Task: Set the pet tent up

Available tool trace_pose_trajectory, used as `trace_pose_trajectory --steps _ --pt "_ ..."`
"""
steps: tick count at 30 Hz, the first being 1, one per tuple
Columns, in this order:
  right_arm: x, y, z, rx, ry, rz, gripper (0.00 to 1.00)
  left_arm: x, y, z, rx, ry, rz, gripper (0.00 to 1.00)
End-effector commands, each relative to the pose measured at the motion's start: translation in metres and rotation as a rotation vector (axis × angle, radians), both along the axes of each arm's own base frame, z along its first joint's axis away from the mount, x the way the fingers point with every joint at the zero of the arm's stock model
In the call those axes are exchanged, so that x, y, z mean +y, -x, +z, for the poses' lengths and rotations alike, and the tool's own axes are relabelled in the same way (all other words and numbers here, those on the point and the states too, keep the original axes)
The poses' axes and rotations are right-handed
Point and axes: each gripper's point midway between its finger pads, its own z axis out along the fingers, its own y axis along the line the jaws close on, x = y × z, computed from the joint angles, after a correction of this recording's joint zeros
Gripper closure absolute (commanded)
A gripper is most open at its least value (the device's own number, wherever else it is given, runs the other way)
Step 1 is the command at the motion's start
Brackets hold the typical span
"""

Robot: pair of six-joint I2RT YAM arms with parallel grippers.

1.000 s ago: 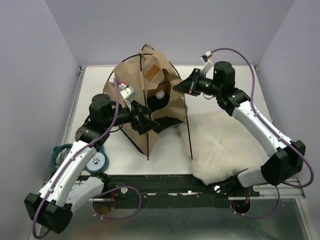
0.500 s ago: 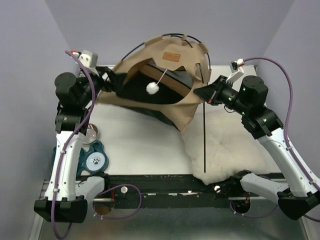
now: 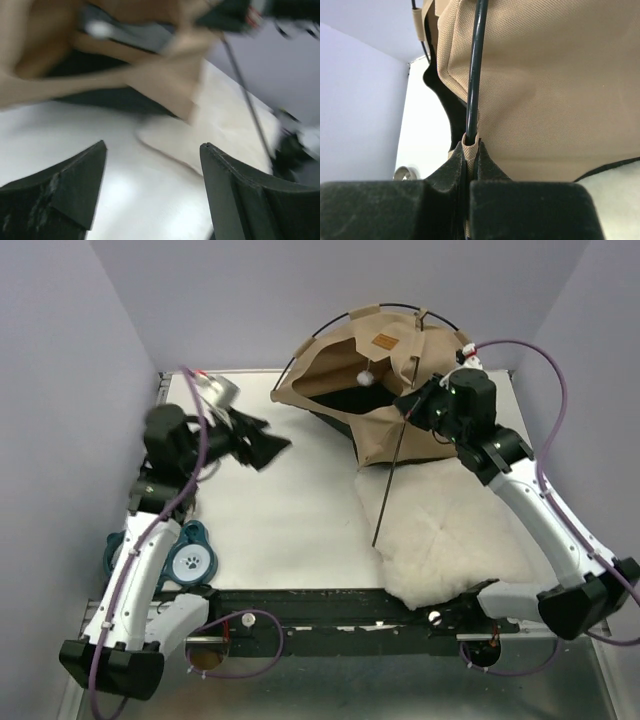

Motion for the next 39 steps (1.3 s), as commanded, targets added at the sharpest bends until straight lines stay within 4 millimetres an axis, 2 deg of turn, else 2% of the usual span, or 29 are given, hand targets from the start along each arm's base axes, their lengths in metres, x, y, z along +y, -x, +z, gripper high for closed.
trace_pose_trajectory --steps 1,2,5,10,14,19,21,23,25,27,33,39 --pt "0.025 -0.029 0.039 -0.068 -0.101 -0.01 0.99 -0.079 0.121 -0.094 0.291 0.079 -0.506 0.12" --pt "0.03 -0.033 0.037 -0.058 -0.102 -0.007 0.99 -0.086 0.131 -0.105 0.312 0.111 -0.518 0.12" --pt "0.042 -0.041 0.029 -0.042 -0.08 -0.002 0.99 -0.113 0.148 -0.117 0.354 0.134 -0.607 0.11" --pt "0.058 -0.045 0.013 -0.023 -0.049 0.008 0.99 -0.142 0.146 -0.113 0.393 0.189 -0.66 0.1" --pt "0.071 -0.042 0.011 -0.021 -0.044 0.036 0.99 -0.157 0.142 -0.112 0.448 0.247 -0.697 0.13" --pt "0.073 -0.042 0.015 -0.038 -0.042 0.038 0.99 -0.175 0.152 -0.126 0.49 0.235 -0.737 0.21" --pt "0.074 -0.041 0.018 -0.047 -0.047 0.05 0.99 -0.182 0.152 -0.137 0.509 0.212 -0.732 0.29" --pt "0.077 -0.038 0.021 -0.056 -0.05 0.074 0.99 -0.187 0.151 -0.141 0.522 0.216 -0.739 0.42" --pt "0.082 -0.033 0.022 -0.059 -0.056 0.109 0.99 -0.19 0.145 -0.137 0.497 0.224 -0.728 0.66" --pt "0.084 -0.025 0.016 -0.045 -0.053 0.14 0.96 -0.192 0.136 -0.127 0.426 0.228 -0.705 0.99" --pt "0.091 0.01 -0.013 0.028 -0.053 0.238 0.93 -0.204 0.104 -0.102 0.317 0.221 -0.651 1.0" --pt "0.095 0.043 -0.037 0.074 -0.053 0.325 0.93 -0.204 0.07 -0.09 0.285 0.246 -0.584 1.0"
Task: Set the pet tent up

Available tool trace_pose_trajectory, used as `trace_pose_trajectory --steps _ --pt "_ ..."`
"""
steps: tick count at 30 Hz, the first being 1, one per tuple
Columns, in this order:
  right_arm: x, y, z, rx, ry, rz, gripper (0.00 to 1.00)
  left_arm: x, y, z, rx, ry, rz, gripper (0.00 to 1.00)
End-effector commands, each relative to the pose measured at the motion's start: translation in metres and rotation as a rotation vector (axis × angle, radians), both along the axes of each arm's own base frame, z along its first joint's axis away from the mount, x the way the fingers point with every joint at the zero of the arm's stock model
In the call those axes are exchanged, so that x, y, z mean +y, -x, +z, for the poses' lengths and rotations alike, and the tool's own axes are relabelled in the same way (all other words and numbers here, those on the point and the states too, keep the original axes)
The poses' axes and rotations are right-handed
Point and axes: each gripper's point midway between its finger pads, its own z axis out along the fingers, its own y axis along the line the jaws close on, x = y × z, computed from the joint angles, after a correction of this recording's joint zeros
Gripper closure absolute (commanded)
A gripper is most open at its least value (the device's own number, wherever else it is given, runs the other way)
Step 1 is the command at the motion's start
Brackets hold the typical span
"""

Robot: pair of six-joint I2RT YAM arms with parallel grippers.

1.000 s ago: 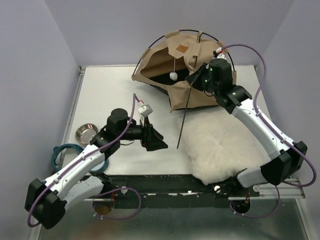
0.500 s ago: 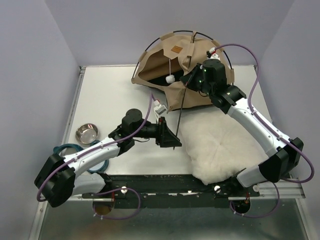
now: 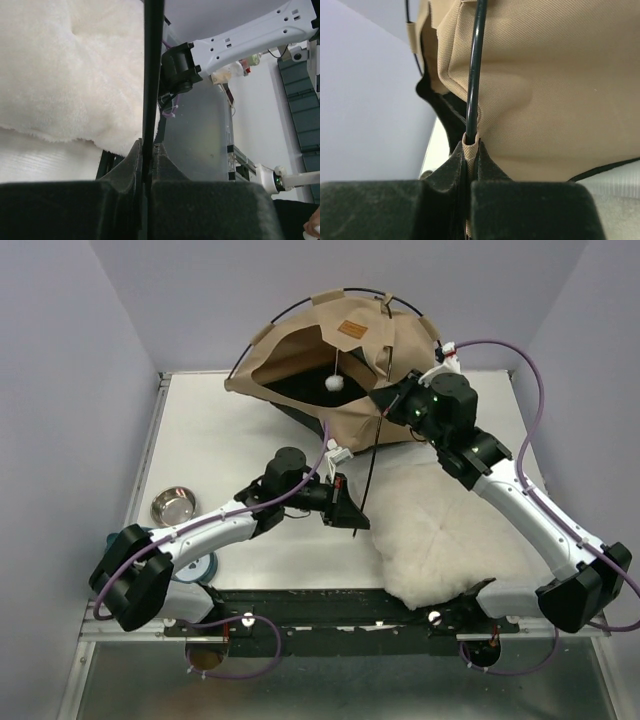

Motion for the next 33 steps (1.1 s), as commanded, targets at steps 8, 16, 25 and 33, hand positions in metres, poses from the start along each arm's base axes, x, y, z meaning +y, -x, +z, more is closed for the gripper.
trace_pose_trajectory --steps 8,16,25,33 --pt "0.036 0.082 -0.08 0.198 0.051 0.303 0.83 -0.001 -0.103 0.11 -0.299 0.231 0.267 1.0" --pt "0.046 0.102 -0.092 0.212 0.04 0.397 0.81 0.0 -0.106 0.123 -0.288 0.262 0.286 1.0" --pt "0.054 0.121 -0.082 0.108 0.132 0.508 0.68 0.012 -0.129 0.137 -0.283 0.263 0.35 1.0" --pt "0.068 0.14 -0.059 0.018 0.123 0.716 0.93 0.022 -0.109 0.14 -0.259 0.301 0.256 1.0"
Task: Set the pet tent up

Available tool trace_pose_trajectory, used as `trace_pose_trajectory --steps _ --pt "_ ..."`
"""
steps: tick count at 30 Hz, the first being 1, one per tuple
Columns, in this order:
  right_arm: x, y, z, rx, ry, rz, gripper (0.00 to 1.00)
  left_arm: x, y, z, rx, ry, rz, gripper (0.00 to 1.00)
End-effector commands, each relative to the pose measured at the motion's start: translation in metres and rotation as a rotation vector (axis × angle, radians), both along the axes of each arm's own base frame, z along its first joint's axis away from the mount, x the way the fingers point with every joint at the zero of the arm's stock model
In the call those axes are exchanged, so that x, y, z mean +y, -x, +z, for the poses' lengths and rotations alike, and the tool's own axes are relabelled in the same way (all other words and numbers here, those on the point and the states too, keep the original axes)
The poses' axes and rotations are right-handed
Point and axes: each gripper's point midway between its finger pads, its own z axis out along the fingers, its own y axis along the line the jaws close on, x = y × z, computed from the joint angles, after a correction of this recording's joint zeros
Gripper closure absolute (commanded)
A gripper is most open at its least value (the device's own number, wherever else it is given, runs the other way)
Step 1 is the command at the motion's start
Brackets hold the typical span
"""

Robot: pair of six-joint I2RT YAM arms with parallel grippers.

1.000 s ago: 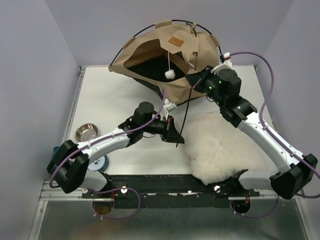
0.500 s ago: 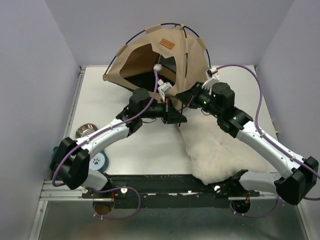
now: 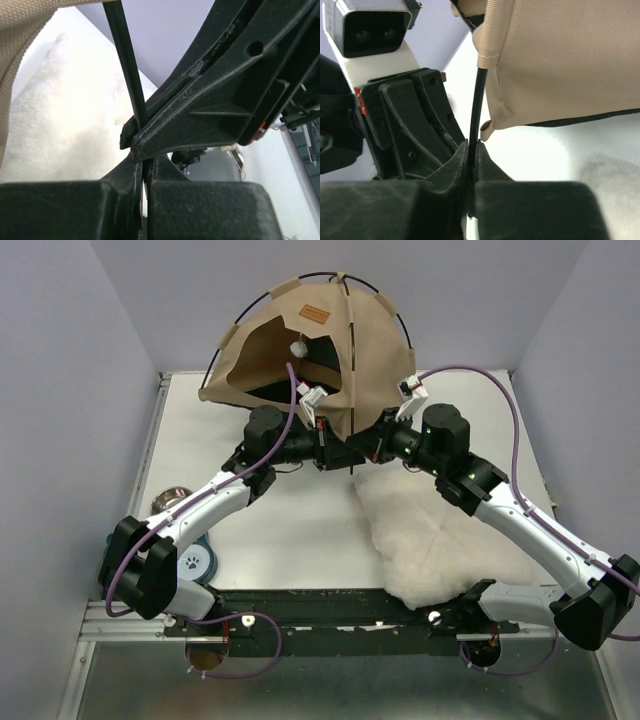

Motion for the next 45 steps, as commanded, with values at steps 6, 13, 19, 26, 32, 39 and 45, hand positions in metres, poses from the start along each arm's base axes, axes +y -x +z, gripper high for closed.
trace_pose_trajectory --steps 6,13,19,26,32,39,45 --pt "0.041 0.074 -0.011 0.181 -0.121 0.473 0.99 0.018 0.026 0.071 -0.241 0.144 -0.096 0.88" --pt "0.042 0.039 0.006 0.256 -0.239 0.366 0.99 0.047 0.033 0.045 -0.185 0.059 -0.036 0.47" --pt "0.046 0.025 0.015 0.305 -0.313 0.294 0.99 0.054 0.023 0.03 -0.136 0.027 0.068 0.39" --pt "0.042 0.023 0.026 0.314 -0.363 0.228 0.99 0.049 0.021 0.016 -0.07 0.01 0.104 0.47" --pt "0.021 0.025 0.028 0.3 -0.333 0.118 0.99 0.032 0.057 0.024 -0.099 0.048 -0.066 0.67" --pt "-0.006 0.038 0.021 0.337 -0.253 -0.006 0.99 0.031 0.092 0.028 -0.08 0.074 -0.185 0.93" --pt "-0.006 0.047 0.014 0.363 -0.237 0.023 0.92 0.03 0.105 0.045 -0.047 0.125 -0.263 1.0"
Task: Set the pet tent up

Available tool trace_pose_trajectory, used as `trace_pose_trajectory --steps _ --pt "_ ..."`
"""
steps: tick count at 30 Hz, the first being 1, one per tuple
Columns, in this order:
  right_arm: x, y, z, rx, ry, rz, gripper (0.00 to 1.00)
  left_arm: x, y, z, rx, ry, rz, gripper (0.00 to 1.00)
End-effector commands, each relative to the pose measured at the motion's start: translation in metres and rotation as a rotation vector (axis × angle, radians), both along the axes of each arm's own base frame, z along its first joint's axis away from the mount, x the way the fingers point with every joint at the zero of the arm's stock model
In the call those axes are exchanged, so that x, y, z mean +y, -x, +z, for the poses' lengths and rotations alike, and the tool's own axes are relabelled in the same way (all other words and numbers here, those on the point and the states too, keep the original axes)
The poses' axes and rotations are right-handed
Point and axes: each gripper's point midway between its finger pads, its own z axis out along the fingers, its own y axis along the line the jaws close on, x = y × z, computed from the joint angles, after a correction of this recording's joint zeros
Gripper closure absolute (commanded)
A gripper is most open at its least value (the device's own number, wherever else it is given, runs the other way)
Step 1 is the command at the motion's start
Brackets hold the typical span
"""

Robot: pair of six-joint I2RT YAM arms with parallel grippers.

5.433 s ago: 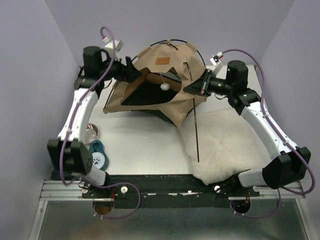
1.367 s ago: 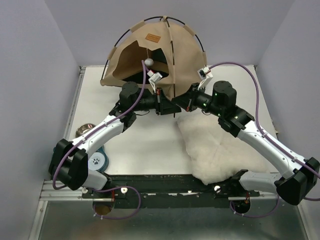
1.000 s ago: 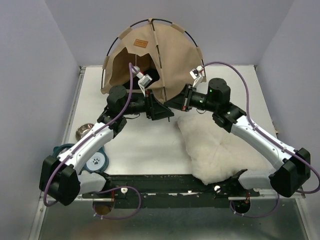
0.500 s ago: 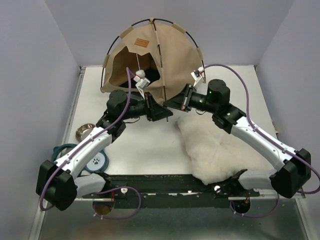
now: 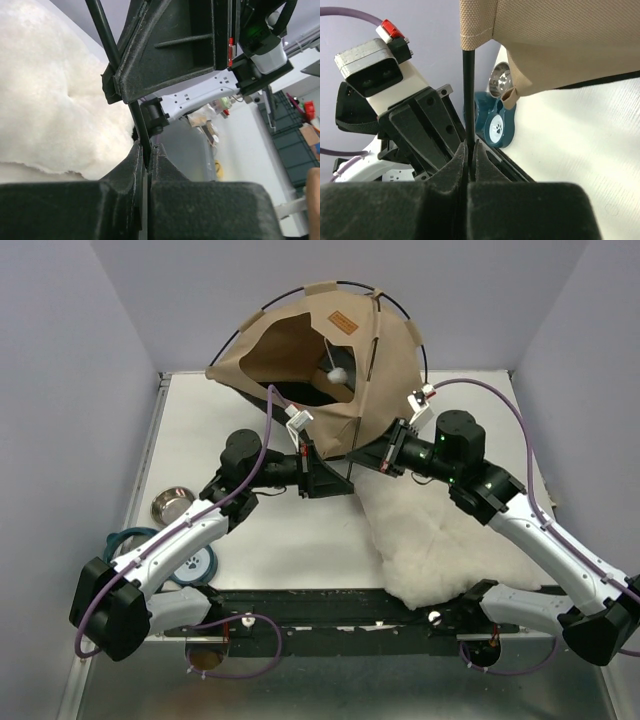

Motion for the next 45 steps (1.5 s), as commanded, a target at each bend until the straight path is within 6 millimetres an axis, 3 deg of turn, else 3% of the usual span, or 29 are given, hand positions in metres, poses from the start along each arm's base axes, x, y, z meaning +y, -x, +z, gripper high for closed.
trace_pose_trajectory --steps 1,2,5,9,17,22,24,25,27,28,31,33,35,40,45 --pt "-0.004 0.005 -0.004 0.02 0.022 -0.003 0.8 0.005 0.027 0.029 -0.059 0.081 -0.127 1.0" --pt "-0.003 0.007 -0.004 0.012 0.015 0.01 0.68 0.005 0.029 0.031 -0.058 0.081 -0.131 1.0" --pt "0.003 0.01 -0.002 -0.038 -0.016 0.059 0.53 0.004 0.025 0.034 -0.046 0.087 -0.102 1.0" --pt "0.014 0.02 0.004 -0.125 -0.063 0.171 0.48 0.002 0.016 0.039 -0.063 0.117 -0.082 1.0" --pt "0.033 0.035 0.02 -0.229 -0.164 0.352 0.74 0.012 -0.008 0.047 -0.074 0.138 -0.027 1.0" --pt "0.038 0.039 0.019 -0.222 -0.166 0.404 0.78 0.019 -0.018 0.053 -0.116 0.151 0.013 1.0" --pt "0.04 0.037 0.018 -0.223 -0.17 0.41 0.99 0.019 -0.019 0.053 -0.129 0.15 0.016 1.0" --pt "0.041 0.037 0.02 -0.224 -0.178 0.417 0.99 0.019 -0.02 0.053 -0.128 0.148 0.016 0.99" --pt "0.04 0.031 0.027 -0.241 -0.188 0.393 0.99 0.026 -0.018 0.049 -0.132 0.126 0.01 0.76" --pt "0.039 0.027 0.032 -0.25 -0.191 0.37 0.99 0.032 -0.019 0.045 -0.165 0.102 0.015 0.59" --pt "0.035 0.018 0.044 -0.272 -0.208 0.324 0.99 0.054 -0.007 0.022 -0.301 -0.021 -0.004 0.31" --pt "0.036 0.024 0.051 -0.313 -0.225 0.361 0.99 0.071 -0.01 -0.004 -0.508 -0.196 0.073 0.25" --pt "0.037 0.023 0.047 -0.279 -0.231 0.357 0.99 0.082 -0.015 -0.017 -0.589 -0.249 0.166 0.25" --pt "0.037 0.02 0.049 -0.28 -0.242 0.343 0.99 0.108 -0.056 -0.013 -0.728 -0.228 0.551 0.21" --pt "0.037 0.02 0.05 -0.278 -0.244 0.343 0.99 0.11 -0.097 -0.008 -0.876 -0.267 0.711 0.18"
